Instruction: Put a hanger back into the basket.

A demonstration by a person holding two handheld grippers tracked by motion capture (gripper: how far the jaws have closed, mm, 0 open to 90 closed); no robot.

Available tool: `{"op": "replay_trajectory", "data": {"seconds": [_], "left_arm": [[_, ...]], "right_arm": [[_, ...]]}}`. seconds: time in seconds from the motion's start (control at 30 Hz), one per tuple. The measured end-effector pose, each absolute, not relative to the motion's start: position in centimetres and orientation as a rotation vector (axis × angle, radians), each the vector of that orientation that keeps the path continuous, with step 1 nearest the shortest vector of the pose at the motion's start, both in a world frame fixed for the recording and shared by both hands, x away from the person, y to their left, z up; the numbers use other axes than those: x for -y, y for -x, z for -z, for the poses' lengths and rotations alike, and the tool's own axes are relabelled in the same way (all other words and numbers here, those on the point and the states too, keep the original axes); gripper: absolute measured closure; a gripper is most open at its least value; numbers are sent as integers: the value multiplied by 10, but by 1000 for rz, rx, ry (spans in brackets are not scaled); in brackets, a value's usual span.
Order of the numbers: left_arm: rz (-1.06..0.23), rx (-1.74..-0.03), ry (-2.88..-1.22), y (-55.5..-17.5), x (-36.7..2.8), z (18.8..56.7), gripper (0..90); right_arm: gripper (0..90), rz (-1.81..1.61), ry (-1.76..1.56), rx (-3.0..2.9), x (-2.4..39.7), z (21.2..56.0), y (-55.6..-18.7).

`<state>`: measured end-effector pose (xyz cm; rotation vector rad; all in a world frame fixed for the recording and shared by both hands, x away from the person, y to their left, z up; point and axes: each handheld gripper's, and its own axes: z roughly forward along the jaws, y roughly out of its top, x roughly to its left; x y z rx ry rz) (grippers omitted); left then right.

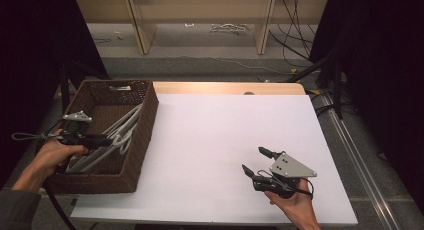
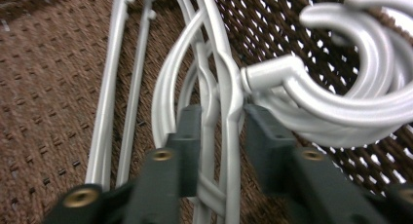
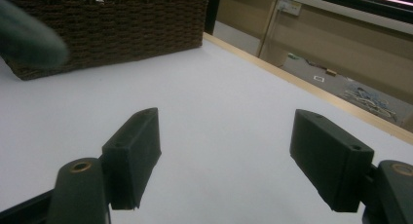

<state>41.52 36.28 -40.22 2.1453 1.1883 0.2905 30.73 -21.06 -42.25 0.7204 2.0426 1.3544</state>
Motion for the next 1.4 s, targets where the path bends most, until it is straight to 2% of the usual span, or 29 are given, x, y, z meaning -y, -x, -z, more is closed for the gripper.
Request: {"op": "replay_trajectory", "data": {"seconds": [0.2, 0.43, 0.7, 1.13, 1.4], "left_arm": [[-274, -1228, -2056, -412, -368, 392, 524], [-332, -1259, -2026, -408, -363, 383, 392], [-399, -1294, -1900, -405, -355, 375, 321], [-498, -1251, -1767, -386, -332, 351, 264], [-471, -1149, -1718, -369, -303, 342, 252]], "right_arm": [[278, -1358, -721, -2046, 210, 422, -307], [277, -1362, -729, -2037, 210, 423, -307], [268, -1350, -743, -2059, 211, 422, -306], [249, -1375, -793, -2035, 212, 423, -308], [237, -1398, -826, -2011, 213, 424, -309]]}}
